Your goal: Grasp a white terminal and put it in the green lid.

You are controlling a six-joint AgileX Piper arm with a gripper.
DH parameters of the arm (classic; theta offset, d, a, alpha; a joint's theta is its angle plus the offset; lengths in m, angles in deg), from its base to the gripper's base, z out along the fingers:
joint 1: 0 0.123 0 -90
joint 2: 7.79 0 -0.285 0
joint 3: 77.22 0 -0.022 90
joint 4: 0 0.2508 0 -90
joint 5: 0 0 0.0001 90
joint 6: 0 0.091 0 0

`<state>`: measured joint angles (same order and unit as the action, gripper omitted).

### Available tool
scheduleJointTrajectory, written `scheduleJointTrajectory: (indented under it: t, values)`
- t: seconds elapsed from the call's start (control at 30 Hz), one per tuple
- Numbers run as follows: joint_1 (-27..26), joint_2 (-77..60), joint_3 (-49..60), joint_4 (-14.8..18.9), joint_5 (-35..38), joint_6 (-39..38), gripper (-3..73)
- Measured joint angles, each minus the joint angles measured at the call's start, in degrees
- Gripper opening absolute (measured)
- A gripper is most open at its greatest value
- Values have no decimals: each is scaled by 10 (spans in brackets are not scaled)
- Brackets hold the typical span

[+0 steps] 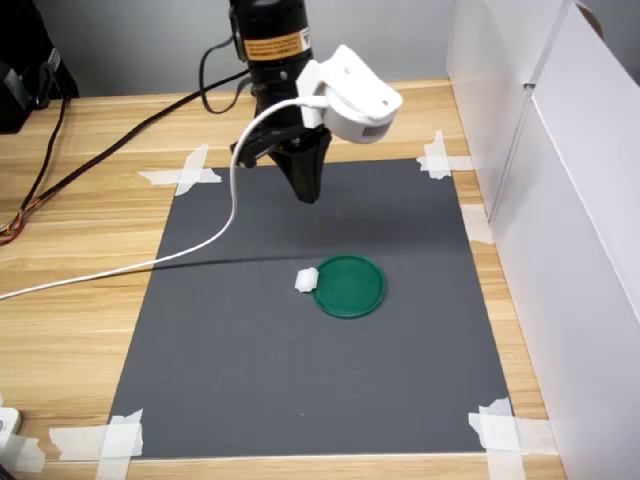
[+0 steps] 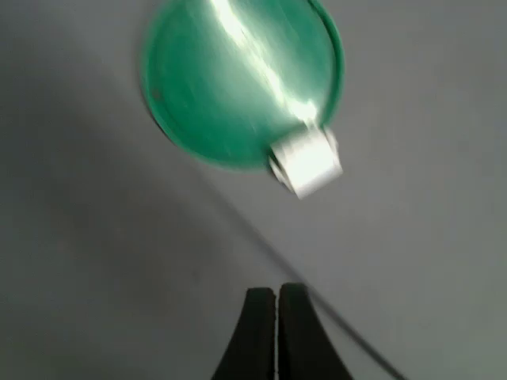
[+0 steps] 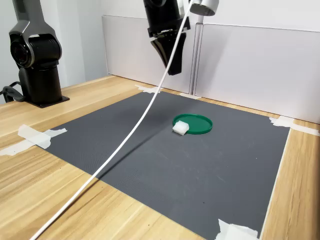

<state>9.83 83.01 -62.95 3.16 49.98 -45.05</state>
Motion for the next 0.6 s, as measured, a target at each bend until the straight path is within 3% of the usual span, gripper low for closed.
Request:
scheduleJointTrajectory:
  t: [0.17,0.3,0.4,0.6]
  values:
    - [-70,-18,21,3,2,-14,-16]
    - [-110,-18,24,34,16,-72,-16]
    - [-118,-18,25,57,20,-121,-11]
    - [-118,-5,25,68,68,-196,62]
